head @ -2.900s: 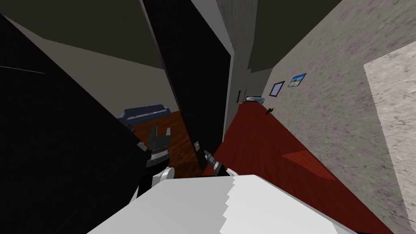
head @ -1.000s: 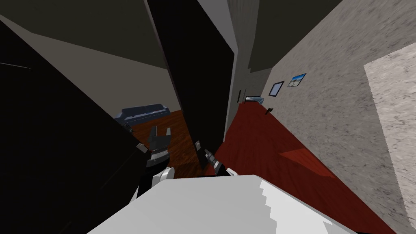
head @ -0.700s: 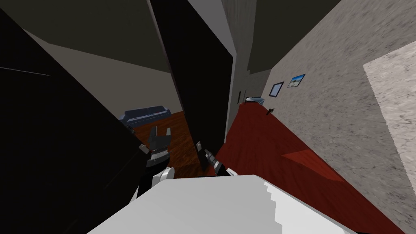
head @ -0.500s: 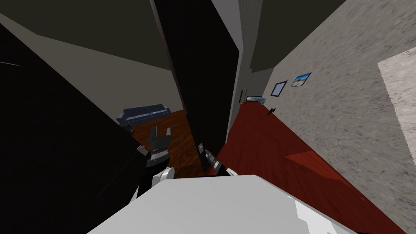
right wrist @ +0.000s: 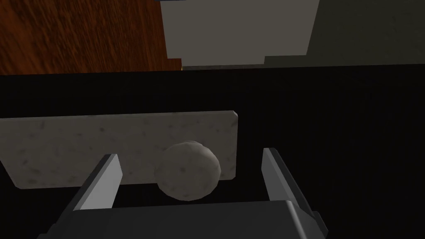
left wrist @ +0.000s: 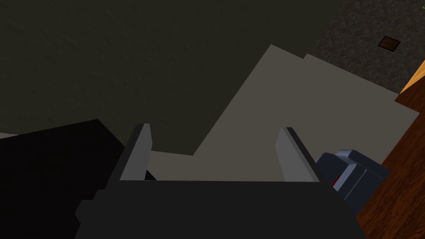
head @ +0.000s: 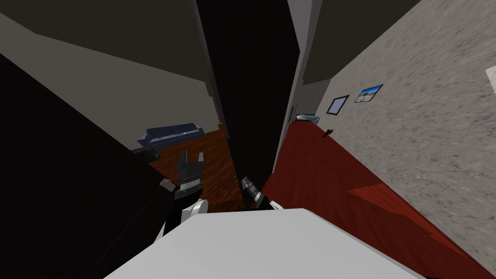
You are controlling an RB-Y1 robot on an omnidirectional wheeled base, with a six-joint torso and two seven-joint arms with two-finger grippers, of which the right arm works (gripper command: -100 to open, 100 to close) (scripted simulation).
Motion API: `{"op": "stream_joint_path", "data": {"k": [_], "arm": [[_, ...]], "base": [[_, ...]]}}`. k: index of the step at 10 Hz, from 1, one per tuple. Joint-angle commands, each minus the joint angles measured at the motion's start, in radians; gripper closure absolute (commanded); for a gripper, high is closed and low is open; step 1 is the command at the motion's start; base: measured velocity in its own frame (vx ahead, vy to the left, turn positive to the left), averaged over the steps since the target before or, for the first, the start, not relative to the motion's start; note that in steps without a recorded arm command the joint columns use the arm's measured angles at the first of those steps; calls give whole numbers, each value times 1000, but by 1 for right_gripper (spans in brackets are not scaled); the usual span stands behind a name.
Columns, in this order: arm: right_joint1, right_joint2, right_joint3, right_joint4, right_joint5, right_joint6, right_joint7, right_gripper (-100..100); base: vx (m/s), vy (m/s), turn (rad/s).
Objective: Push the door open
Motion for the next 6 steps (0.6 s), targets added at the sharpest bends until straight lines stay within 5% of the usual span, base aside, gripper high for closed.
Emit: {"op": "stream_joint_path", "data": {"k": [1, 6], "arm": [[0, 0, 0, 0, 0, 1, 0, 100], [0, 0, 0, 0, 0, 1, 0, 100]], "base": [[-4, -9, 11], [-8, -10, 2]]}}
